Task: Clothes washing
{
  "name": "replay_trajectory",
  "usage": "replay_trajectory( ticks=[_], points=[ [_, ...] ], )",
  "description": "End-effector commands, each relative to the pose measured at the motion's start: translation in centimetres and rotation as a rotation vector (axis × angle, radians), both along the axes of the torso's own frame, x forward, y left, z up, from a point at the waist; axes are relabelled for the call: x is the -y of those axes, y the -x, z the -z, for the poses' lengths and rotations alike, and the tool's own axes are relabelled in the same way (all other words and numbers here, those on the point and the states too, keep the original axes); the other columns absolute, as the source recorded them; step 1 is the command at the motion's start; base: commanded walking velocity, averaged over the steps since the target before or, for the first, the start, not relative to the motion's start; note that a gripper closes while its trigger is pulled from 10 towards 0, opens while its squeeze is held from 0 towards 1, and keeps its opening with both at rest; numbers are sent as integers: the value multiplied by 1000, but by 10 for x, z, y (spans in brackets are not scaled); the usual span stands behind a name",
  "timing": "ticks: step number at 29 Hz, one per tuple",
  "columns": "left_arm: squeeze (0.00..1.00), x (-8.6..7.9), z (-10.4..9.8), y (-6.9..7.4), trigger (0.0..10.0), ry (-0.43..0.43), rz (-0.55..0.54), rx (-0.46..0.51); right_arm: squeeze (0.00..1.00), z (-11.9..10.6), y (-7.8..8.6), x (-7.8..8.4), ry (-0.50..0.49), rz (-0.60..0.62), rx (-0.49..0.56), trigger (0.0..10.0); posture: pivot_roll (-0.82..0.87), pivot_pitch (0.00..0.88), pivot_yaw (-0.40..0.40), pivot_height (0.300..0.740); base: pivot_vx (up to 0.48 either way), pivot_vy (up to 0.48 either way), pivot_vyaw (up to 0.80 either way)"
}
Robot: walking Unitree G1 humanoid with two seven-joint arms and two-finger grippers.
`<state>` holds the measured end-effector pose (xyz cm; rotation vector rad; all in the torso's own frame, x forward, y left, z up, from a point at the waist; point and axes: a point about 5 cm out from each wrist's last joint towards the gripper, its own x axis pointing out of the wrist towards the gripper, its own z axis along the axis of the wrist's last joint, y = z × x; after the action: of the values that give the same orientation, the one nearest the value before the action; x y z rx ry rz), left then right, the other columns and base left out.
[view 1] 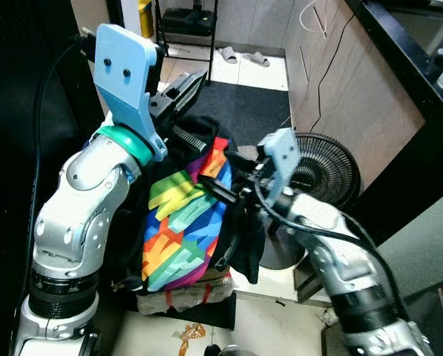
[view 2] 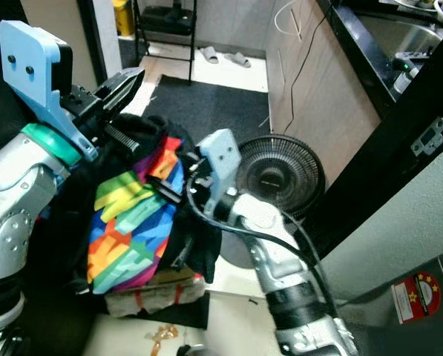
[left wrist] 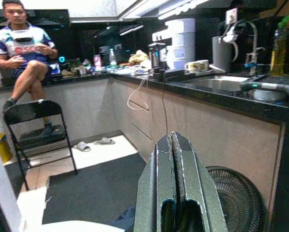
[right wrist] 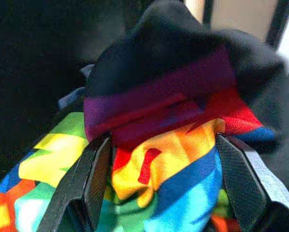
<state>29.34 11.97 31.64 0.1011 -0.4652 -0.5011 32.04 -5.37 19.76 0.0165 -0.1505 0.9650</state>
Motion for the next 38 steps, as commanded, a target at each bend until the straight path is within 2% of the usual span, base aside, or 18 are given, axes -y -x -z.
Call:
replay_trajectory(
  ticks=[1, 9, 11, 12, 13, 14, 23, 28, 30, 35, 38],
  points=[
    [0, -2, 5, -3, 10000, 4, -14, -20, 0, -2, -12, -4, 0, 52, 0, 10000, 45, 62, -47, 740, 0, 0, 0],
    [0, -2, 6, -4, 10000, 7, -22, -26, 0, -3, -27, -12, -11, 95, -17, 10000, 49, 67, -50, 740, 0, 0, 0],
    [0, -3, 8, -5, 10000, 10, -28, -33, 0, 0, -34, -14, 2, 145, -28, 10000, 47, 71, -53, 740, 0, 0, 0],
    [0, -3, 8, -6, 10000, 11, -31, -36, 0, 1, -38, -14, 8, 179, -28, 7373, 46, 72, -55, 740, 0, 0, 0],
    [0, -3, 9, -6, 10000, 12, -32, -37, 0, 2, -41, -15, 12, 201, -27, 7373, 46, 72, -55, 740, 0, 0, 0],
    [0, -2, 9, -6, 10000, 13, -34, -39, 0, 1, -43, -14, 6, 218, -23, 0, 47, 73, -56, 740, 0, 0, 0],
    [0, -3, 11, -7, 10000, 15, -43, -47, 0, -5, -49, -11, -27, 262, 1, 0, 43, 74, -54, 740, 0, 0, 0],
    [0, -3, 13, -8, 10000, 18, -56, -57, 0, -18, -51, -6, -96, 289, 44, 0, 41, 76, -53, 740, 0, 0, 0],
    [0, -3, 13, -8, 10000, 18, -56, -57, 0, -18, -51, -6, -96, 289, 44, 0, 41, 76, -53, 740, 0, 0, 0],
    [0, -5, 16, -9, 10000, 16, -75, -70, 0, -44, -55, 7, -234, 345, 107, 0, 40, 77, -51, 740, 0, 0, 0],
    [0, -6, 16, -9, 10000, 18, -79, -73, 0, -51, -57, 11, -266, 356, 127, 0, 39, 76, -51, 740, 0, 0, 0]
  ],
)
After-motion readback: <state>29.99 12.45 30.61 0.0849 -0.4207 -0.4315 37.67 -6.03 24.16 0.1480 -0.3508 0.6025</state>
